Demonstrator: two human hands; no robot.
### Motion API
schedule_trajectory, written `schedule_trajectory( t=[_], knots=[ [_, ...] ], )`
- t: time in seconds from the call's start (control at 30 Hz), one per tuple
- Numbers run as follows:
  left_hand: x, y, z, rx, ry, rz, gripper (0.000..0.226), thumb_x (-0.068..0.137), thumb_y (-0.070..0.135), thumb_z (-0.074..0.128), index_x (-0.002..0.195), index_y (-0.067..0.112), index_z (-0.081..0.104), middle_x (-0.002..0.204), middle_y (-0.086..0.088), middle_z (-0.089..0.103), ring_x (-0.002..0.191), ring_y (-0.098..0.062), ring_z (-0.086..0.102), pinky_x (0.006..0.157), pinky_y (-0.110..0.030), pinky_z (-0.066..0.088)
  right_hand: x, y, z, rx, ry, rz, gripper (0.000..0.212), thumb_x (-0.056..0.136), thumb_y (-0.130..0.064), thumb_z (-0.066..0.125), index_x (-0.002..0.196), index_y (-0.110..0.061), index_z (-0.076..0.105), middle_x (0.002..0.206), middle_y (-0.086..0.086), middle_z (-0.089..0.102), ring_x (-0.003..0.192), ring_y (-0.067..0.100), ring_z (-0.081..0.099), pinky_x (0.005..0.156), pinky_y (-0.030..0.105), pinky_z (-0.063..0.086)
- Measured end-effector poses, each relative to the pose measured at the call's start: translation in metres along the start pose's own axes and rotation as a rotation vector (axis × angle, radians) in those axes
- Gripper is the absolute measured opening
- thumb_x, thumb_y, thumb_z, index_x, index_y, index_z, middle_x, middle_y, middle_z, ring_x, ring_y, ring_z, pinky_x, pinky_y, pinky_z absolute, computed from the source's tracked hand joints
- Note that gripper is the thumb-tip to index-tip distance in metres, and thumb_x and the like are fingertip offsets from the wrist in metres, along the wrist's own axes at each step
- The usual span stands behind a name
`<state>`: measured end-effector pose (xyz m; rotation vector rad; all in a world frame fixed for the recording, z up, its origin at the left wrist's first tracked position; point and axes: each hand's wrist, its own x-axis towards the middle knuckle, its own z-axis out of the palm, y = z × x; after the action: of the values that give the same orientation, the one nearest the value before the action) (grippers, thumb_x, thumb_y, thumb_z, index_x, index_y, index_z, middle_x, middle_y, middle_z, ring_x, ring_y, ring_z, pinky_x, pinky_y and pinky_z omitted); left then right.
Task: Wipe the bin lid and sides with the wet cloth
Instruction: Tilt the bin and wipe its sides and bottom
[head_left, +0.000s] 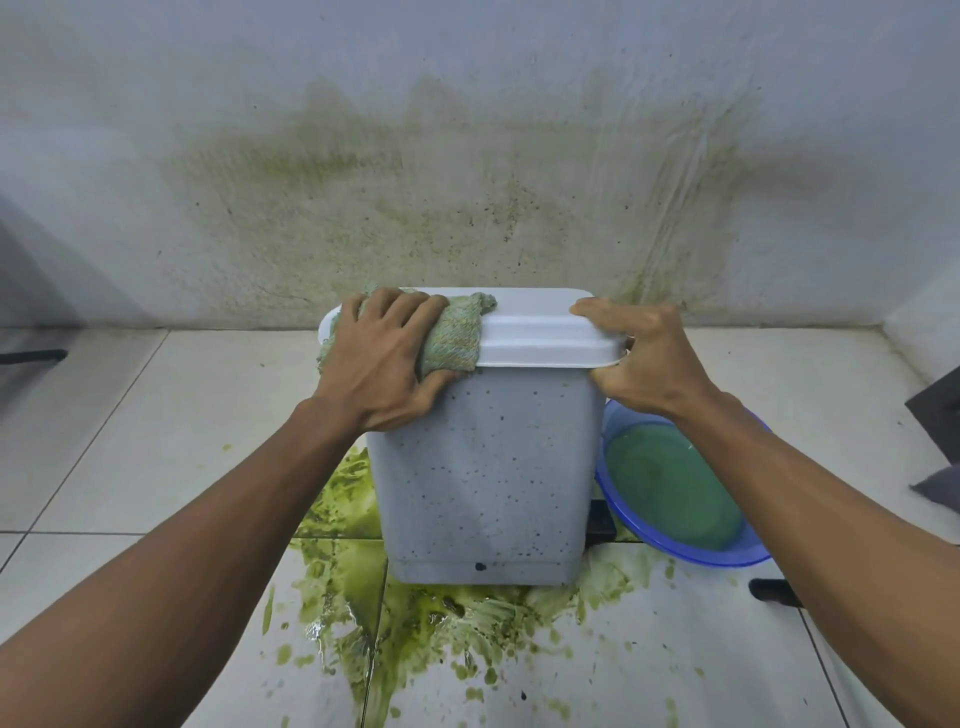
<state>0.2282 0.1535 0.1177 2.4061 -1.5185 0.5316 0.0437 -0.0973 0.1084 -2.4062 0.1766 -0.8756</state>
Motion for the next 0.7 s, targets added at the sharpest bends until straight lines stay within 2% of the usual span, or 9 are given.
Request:
schedule_trajectory(
  t=[0.13, 0.23, 0.33, 0.6, 0.7],
  knots=[
    [-0.005, 0.001, 0.0, -0.001, -0.009, -0.006, 0.07, 0.082, 0.06, 0.059, 0.137, 0.016, 0.054, 0.132, -0.004, 0.062, 0.117, -0.032, 0.053, 0.096, -0.053, 0.04, -0.005, -0.003, 0.002, 0.015, -0.014, 0.031, 0.056, 0.061, 0.008, 0.068, 0.114, -0.008, 0.074, 0.115, 0.003, 0.074, 0.1, 0.022, 0.071, 0.079, 0.035, 0.059],
    [-0.009, 0.004, -0.002, -0.005, -0.002, -0.008, 0.071, 0.082, 0.063, 0.054, 0.135, 0.017, 0.056, 0.131, -0.004, 0.063, 0.115, -0.032, 0.054, 0.094, -0.051, 0.04, -0.007, -0.006, 0.002, 0.031, -0.037, 0.034, 0.055, 0.061, 0.009, 0.068, 0.112, -0.009, 0.075, 0.112, -0.004, 0.073, 0.1, 0.018, 0.07, 0.076, 0.034, 0.059],
    [-0.011, 0.006, -0.005, -0.01, 0.0, -0.011, 0.072, 0.082, 0.064, 0.051, 0.134, 0.016, 0.057, 0.13, -0.004, 0.064, 0.114, -0.032, 0.054, 0.094, -0.051, 0.04, -0.008, -0.01, 0.0, 0.045, -0.032, 0.034, 0.055, 0.061, 0.01, 0.069, 0.111, -0.008, 0.075, 0.11, -0.007, 0.072, 0.101, 0.016, 0.07, 0.077, 0.033, 0.059],
    [-0.013, 0.011, -0.007, -0.018, -0.024, -0.01, 0.071, 0.081, 0.063, 0.048, 0.133, 0.016, 0.057, 0.128, -0.005, 0.065, 0.111, -0.032, 0.055, 0.094, -0.052, 0.041, -0.013, -0.006, 0.0, 0.02, -0.033, 0.049, 0.052, 0.061, 0.006, 0.07, 0.11, -0.011, 0.076, 0.109, 0.001, 0.076, 0.098, 0.022, 0.072, 0.075, 0.039, 0.059],
    [-0.012, 0.012, -0.006, -0.026, -0.017, -0.023, 0.072, 0.08, 0.063, 0.05, 0.135, 0.016, 0.057, 0.131, -0.005, 0.064, 0.115, -0.032, 0.054, 0.095, -0.052, 0.04, -0.015, -0.004, 0.001, 0.015, -0.015, 0.071, 0.054, 0.061, 0.008, 0.071, 0.113, -0.009, 0.075, 0.116, 0.0, 0.074, 0.105, 0.017, 0.07, 0.081, 0.036, 0.06]
  ],
)
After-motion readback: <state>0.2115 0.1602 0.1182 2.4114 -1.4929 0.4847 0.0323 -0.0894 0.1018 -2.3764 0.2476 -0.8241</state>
